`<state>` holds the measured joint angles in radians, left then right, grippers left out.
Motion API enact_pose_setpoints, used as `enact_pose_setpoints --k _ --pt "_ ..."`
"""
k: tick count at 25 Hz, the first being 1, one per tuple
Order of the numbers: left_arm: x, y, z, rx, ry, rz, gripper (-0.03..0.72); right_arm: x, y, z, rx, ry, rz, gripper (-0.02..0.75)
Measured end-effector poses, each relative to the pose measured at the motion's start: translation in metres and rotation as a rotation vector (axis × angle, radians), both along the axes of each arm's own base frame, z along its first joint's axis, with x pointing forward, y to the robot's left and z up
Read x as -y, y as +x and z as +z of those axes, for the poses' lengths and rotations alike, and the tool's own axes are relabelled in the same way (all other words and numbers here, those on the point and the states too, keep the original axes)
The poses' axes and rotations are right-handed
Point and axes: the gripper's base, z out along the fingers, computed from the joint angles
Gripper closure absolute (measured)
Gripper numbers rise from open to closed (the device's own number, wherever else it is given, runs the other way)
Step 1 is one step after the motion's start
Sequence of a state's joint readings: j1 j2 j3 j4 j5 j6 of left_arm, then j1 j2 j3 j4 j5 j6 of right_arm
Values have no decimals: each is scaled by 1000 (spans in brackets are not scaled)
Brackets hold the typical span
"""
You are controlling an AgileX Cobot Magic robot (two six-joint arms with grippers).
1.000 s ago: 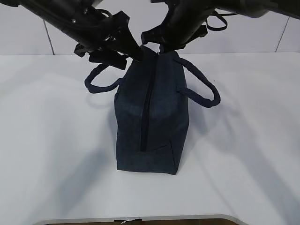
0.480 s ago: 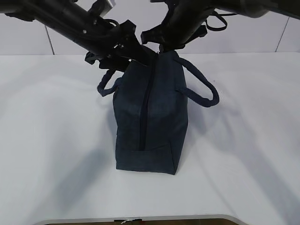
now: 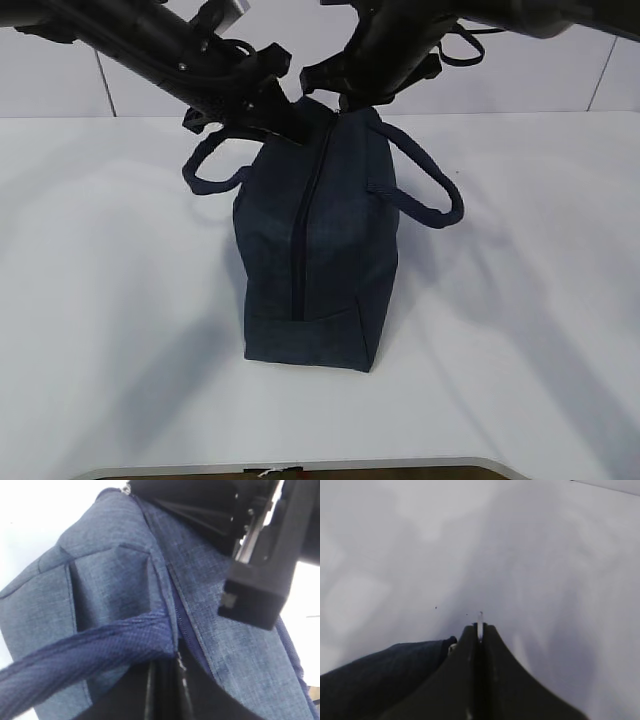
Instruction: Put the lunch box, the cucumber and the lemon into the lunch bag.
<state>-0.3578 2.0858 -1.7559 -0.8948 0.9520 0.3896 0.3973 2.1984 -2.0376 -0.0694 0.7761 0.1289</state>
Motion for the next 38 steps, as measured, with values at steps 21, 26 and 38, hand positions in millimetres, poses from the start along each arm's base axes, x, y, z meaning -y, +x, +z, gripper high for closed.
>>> enact_pose_setpoints --k 21,26,38 --pt "-2 -2 -1 3 25 -32 699 -2 4 4 62 27 11 733" --pt "-2 -2 -1 0 27 -37 699 -1 7 6 113 1 19 733" --pt "-2 -2 -2 -4 34 -44 700 -5 19 -23 112 -41 32 733"
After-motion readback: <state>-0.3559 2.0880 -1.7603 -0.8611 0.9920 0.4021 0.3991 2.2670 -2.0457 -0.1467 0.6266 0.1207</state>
